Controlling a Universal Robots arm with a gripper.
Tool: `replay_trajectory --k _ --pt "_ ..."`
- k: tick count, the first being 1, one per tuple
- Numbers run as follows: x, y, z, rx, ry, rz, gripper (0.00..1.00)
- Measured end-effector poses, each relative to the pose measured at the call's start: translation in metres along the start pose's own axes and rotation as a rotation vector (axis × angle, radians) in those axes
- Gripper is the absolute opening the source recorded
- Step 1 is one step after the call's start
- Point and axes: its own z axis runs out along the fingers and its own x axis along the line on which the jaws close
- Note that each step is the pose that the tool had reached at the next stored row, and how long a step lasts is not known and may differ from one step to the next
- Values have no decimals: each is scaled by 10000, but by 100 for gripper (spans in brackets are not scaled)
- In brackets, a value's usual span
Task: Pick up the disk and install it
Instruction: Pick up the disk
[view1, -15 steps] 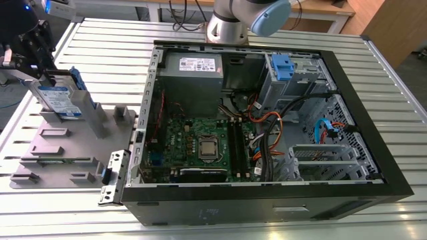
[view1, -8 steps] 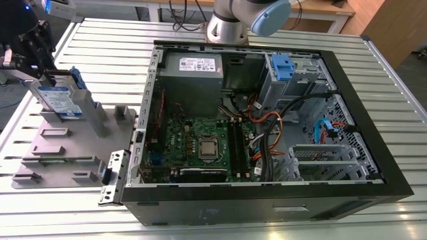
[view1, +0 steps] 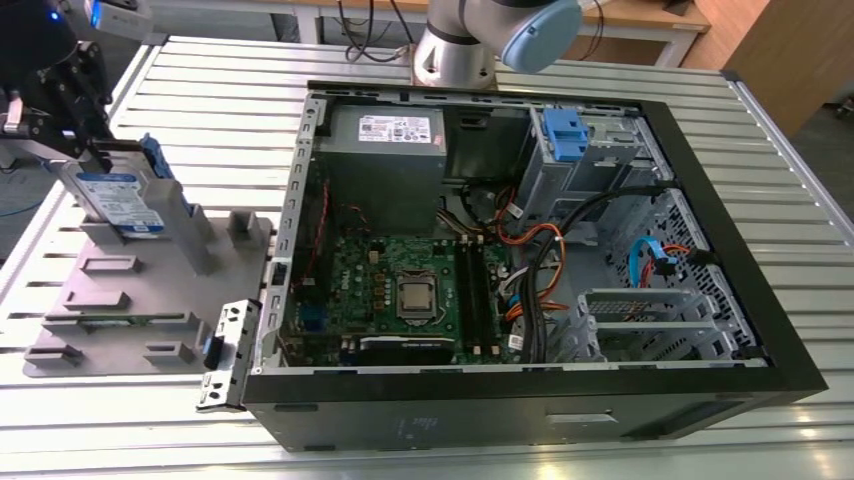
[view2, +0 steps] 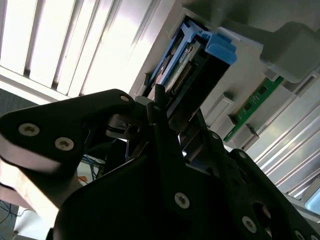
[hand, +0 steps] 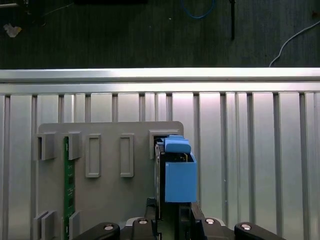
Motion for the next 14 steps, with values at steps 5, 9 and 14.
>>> replay_trajectory --k 5,9,14 --pt "1 1 1 2 -2 75 35" --pt "24 1 1 3 -2 80 35" --pt "25 1 1 3 -2 93 35"
